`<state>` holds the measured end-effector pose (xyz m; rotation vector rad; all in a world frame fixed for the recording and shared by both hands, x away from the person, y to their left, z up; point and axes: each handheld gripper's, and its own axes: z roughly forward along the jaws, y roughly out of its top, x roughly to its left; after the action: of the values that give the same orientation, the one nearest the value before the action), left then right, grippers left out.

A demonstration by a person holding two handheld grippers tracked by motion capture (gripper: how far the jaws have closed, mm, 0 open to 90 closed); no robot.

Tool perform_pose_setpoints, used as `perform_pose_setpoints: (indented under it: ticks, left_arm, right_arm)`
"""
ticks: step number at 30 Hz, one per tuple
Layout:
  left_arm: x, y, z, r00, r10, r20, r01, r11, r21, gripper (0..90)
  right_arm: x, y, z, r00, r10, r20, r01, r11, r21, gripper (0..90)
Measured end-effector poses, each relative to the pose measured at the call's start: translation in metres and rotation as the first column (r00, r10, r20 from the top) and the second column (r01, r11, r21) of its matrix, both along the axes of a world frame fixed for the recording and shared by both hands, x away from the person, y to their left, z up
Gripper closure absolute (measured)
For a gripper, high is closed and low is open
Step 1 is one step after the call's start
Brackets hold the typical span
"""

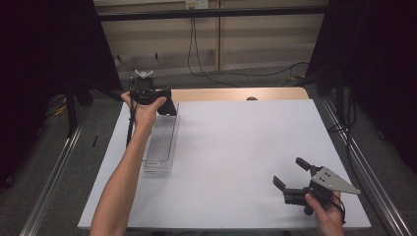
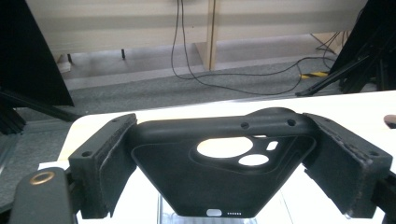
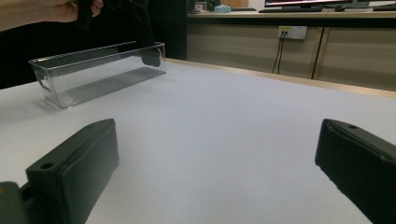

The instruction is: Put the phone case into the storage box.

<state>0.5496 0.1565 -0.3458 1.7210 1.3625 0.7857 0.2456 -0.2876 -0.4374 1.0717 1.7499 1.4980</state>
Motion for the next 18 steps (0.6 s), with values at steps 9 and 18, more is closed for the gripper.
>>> perform_pose_setpoints:
  ticks: [9, 18]
  left_arm:
    - [0.0022, -0.0035, -0.0059, 0.9999, 0.004, -0.009, -0.004, 0.9999, 0.01, 13.9]
    - [0.0026, -0.0083, -0.008, 0.9999, -0.013, 0.0, 0.013, 0.9991, 0.042, 13.5]
  right_arm:
    - [0.0, 0.0002, -0.0003, 1.0, 0.004, -0.002, -0.004, 1.0, -0.002, 0.0]
    - [0.0, 0.0005, -0.0003, 1.0, 0.007, -0.004, -0.007, 1.0, -0.003, 0.0]
